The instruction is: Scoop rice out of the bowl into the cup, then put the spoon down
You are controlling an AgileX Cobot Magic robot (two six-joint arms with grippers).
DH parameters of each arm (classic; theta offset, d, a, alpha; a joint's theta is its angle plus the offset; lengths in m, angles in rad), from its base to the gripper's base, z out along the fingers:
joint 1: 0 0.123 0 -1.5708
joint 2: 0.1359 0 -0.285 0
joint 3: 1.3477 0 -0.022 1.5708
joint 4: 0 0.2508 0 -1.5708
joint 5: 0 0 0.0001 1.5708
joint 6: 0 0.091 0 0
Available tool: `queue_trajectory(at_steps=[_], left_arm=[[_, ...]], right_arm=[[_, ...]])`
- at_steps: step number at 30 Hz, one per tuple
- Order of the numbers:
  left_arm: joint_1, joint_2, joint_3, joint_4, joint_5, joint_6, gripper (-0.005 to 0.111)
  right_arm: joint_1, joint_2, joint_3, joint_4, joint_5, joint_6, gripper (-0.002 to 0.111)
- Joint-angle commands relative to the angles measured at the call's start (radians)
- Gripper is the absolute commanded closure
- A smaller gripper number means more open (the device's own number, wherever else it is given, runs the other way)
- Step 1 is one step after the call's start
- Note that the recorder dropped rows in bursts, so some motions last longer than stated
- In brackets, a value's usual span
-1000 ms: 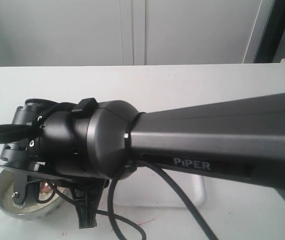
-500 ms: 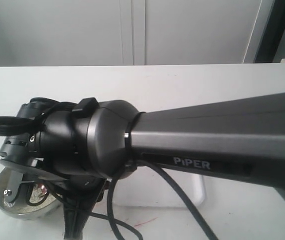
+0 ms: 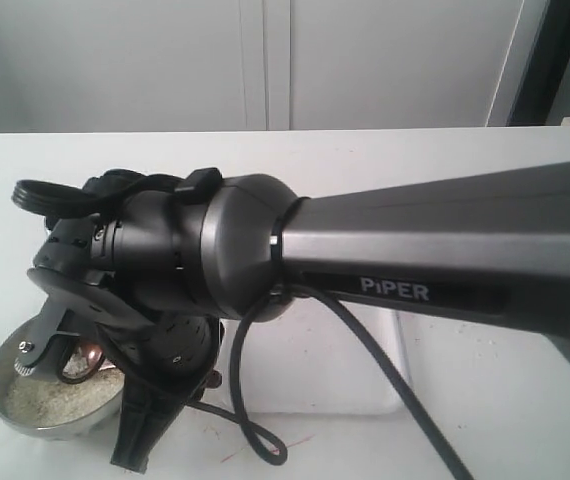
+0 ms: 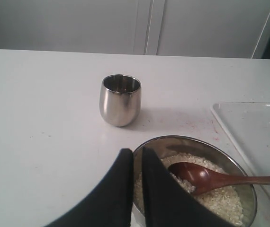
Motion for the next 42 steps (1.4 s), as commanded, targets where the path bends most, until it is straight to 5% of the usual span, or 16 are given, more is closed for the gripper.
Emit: queue_trajectory(at_steps=[1,13,30,42], left_arm=[[-0.002,-0.004,-0.003,-0.009,0.003,-0.002,0.092],[-0.002,-0.004,-0.003,-0.009,0.003,-0.002,0.092],[-0.002,-0.004,-0.003,-0.009,0.003,-0.002,0.092],[-0.002,-0.004,-0.003,-0.009,0.003,-0.002,0.092]], right_arm=[[-0.006,-0.031,-0.005,0.042,0.013,0.005,0.108],[-0.056,-0.042,-0.005,0.215,-0.024,0.005,0.108],[-0.076,-0.117,-0.031,0.229,-0.01,0.028,0.108],[-0.138,-0.119,-0.045,0.219,-0.168,0.077,0.108]])
